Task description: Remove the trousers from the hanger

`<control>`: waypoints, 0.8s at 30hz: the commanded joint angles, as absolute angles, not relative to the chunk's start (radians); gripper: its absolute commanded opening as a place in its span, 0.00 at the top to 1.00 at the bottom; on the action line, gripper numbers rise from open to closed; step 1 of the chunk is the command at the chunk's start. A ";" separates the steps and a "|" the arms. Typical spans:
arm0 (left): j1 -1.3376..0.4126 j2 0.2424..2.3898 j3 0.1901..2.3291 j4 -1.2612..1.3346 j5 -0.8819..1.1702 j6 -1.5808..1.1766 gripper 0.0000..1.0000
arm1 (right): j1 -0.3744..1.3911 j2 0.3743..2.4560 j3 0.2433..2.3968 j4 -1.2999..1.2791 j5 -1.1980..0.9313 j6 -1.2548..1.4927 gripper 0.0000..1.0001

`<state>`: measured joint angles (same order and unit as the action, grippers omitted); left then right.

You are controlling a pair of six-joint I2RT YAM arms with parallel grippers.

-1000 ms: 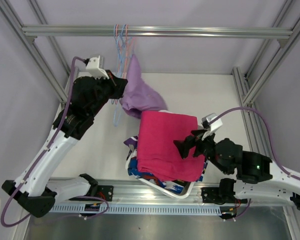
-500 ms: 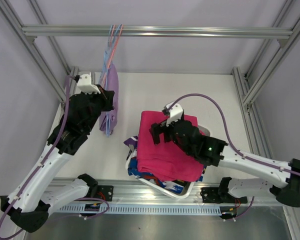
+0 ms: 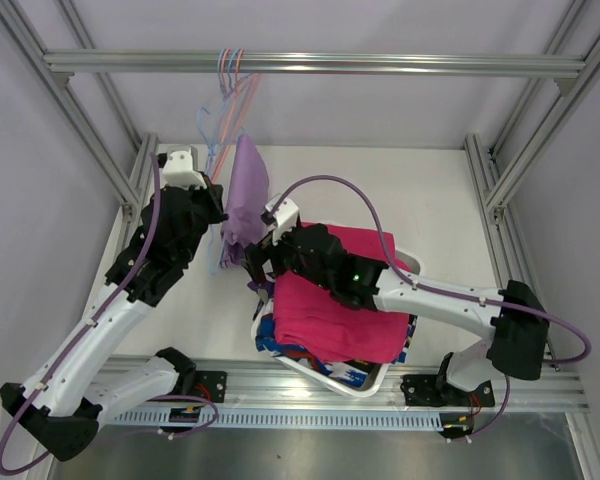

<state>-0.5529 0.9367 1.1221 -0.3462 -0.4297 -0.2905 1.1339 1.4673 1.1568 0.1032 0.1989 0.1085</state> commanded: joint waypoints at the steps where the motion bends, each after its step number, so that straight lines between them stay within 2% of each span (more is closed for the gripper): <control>1: -0.546 0.928 1.135 -0.210 -0.508 -0.249 1.00 | 1.135 1.538 1.239 0.204 0.143 0.084 0.01; 9: -0.546 0.928 1.138 -0.218 -0.474 -0.256 0.99 | 1.135 1.683 1.330 0.195 0.228 0.038 0.01; 24: -0.546 0.916 1.150 -0.232 -0.437 -0.267 1.00 | 1.134 1.787 1.370 0.336 0.451 -0.090 0.02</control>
<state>-0.5529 0.9409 1.1210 -0.3397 -0.4385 -0.2783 1.1355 1.7645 1.3289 0.2348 0.3626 -0.0410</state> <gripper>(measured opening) 0.007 0.985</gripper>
